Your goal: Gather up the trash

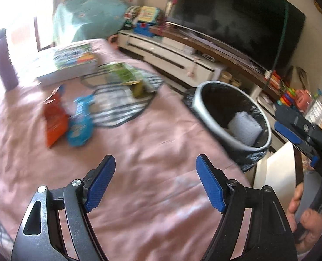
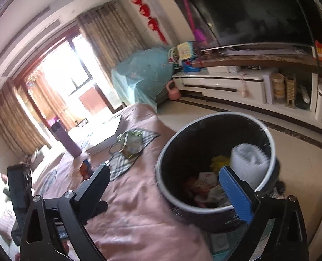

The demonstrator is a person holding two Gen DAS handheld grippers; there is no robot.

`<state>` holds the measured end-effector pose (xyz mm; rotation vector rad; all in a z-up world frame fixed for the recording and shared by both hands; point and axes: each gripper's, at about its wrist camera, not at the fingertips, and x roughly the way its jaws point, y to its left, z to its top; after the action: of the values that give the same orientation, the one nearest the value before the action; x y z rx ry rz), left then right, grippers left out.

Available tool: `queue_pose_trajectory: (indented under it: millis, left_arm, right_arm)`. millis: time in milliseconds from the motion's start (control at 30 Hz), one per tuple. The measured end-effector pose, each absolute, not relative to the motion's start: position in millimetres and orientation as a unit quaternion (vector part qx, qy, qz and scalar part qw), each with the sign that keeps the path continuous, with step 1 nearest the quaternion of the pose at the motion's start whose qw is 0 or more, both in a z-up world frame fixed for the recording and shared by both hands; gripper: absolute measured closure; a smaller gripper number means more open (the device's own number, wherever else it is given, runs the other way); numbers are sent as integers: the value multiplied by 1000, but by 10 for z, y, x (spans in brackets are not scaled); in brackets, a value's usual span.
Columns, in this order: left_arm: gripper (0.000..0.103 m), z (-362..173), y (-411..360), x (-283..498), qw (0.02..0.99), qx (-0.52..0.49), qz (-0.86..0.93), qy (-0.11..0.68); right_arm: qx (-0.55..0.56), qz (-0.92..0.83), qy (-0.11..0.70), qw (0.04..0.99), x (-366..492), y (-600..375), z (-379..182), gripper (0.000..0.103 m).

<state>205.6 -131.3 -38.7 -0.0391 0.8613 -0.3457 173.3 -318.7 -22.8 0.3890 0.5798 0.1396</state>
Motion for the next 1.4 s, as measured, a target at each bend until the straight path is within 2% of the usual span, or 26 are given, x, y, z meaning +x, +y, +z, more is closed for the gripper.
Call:
queue_pose_trajectory:
  millis: [600, 933, 1300, 1367, 1400]
  left_arm:
    - [24, -589, -84, 1940, 898, -90, -75, 423]
    - [24, -559, 30, 2274, 900, -102, -74, 417]
    - [21, -649, -153, 3054, 895, -93, -60, 431]
    - [32, -698, -147, 3123, 898, -85, -57, 428]
    - [54, -714, -130, 3144, 897, -86, -63, 429]
  right_arm:
    - [180, 145, 354, 906, 1787, -2176, -627, 2]
    - [168, 151, 377, 898, 1935, -1977, -652, 2]
    - [177, 141, 387, 894, 2084, -2046, -733, 2]
    - [170, 130, 387, 897, 2111, -2053, -726, 2]
    - [166, 129, 384, 899, 2129, -2047, -711, 3]
